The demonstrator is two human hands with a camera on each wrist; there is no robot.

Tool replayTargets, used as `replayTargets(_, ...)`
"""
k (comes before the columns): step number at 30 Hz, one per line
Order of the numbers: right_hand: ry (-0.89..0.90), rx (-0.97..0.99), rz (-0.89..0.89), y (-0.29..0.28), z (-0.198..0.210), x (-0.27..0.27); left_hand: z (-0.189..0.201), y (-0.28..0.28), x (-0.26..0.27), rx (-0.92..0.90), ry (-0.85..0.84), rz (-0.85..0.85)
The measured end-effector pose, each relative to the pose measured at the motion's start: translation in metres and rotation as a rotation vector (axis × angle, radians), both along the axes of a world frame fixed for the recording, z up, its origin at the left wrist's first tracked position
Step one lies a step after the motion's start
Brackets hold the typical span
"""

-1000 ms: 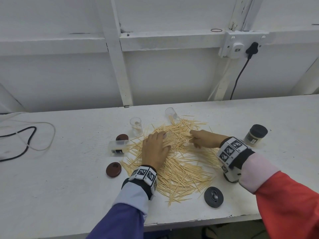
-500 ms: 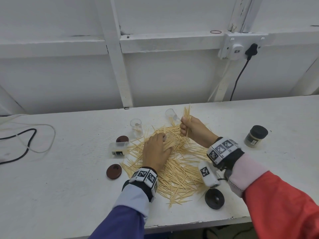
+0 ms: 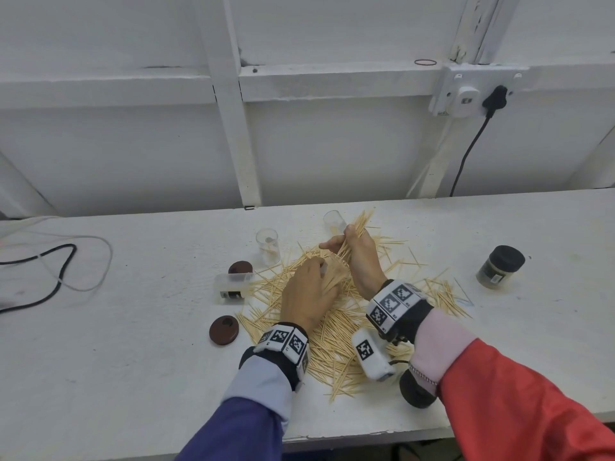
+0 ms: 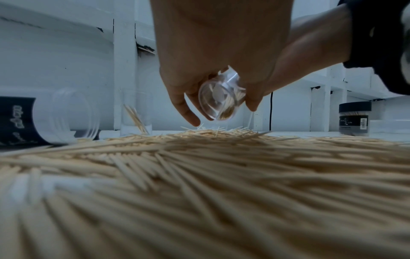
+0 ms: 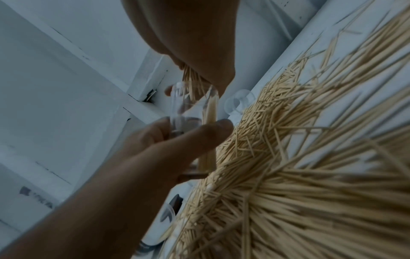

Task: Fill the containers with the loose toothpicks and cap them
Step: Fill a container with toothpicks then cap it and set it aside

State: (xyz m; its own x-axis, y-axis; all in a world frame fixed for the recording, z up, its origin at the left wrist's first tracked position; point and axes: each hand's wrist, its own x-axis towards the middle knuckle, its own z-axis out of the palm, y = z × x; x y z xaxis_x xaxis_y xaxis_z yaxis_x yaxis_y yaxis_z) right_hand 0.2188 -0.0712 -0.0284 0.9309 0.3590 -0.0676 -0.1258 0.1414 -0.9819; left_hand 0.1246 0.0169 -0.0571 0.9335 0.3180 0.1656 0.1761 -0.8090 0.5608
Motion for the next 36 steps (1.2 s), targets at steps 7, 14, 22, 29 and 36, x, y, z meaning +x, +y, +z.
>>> replayTargets(7,-0.051,-0.121,0.035,0.003,0.001,-0.015,0.002,-0.001,0.000,-0.023,-0.030,0.037)
replayTargets(14,-0.042,-0.079,0.137,-0.001,0.009,-0.024,0.007,-0.002,-0.001,-0.081,-0.096,0.089)
replayTargets(22,0.012,0.050,0.100,-0.005,0.004,-0.024,0.008,-0.001,-0.001,-0.038,-0.094,0.088)
replayTargets(29,-0.049,-0.083,0.112,-0.006,-0.003,-0.025,0.006,-0.001,-0.001,-0.030,-0.097,0.088)
replayTargets(36,0.006,0.039,0.100,-0.012,0.007,-0.020,0.007,-0.002,0.000,-0.024,-0.095,0.049)
